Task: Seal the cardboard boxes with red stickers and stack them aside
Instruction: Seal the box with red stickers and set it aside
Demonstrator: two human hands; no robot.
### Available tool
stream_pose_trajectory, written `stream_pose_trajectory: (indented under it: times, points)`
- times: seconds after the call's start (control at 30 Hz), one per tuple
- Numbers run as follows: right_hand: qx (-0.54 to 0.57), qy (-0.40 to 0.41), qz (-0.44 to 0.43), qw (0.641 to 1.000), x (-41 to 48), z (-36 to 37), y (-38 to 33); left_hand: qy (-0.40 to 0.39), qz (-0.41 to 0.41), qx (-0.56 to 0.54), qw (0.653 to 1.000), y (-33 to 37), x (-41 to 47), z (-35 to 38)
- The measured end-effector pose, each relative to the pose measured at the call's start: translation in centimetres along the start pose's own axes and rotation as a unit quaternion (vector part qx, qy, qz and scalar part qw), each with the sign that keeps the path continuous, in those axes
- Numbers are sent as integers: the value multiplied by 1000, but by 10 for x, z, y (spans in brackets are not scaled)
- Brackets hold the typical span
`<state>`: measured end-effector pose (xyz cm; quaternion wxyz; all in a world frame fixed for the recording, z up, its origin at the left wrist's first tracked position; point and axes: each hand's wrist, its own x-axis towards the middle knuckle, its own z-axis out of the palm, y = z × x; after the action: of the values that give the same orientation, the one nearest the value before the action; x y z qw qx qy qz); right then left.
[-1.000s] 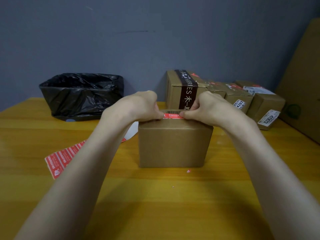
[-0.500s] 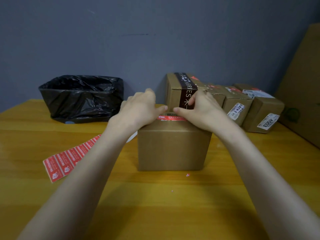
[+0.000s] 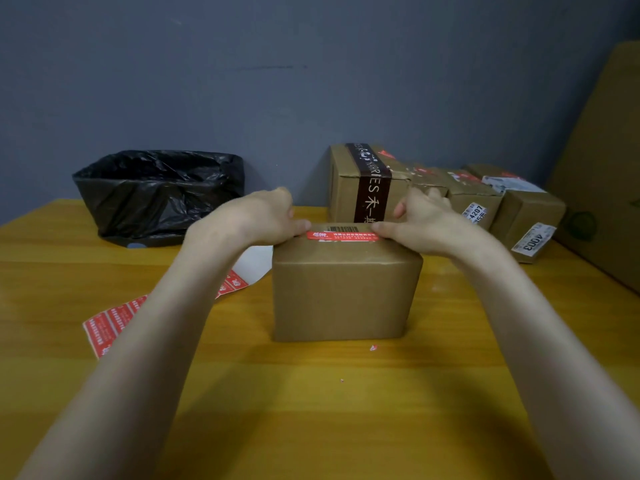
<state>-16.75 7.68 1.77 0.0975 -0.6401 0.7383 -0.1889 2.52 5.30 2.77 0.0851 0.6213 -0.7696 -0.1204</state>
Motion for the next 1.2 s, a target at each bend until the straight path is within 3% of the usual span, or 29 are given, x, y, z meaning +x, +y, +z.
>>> stream_pose_trajectory:
  times: [0.5, 0.77, 1.0, 1.2]
  points:
    - [9, -93, -12, 996, -2, -21, 12, -86, 51, -6, 995, -11, -6, -14]
    - [118, -180, -59, 975, -12, -22, 16, -168, 136, 6, 976, 0, -20, -17]
    - [164, -156, -52, 973, -11, -26, 19, -124, 187, 8, 974, 11, -7, 1]
    - [283, -62, -48, 956, -6, -31, 25, -95, 154, -196, 964, -22, 1, -11]
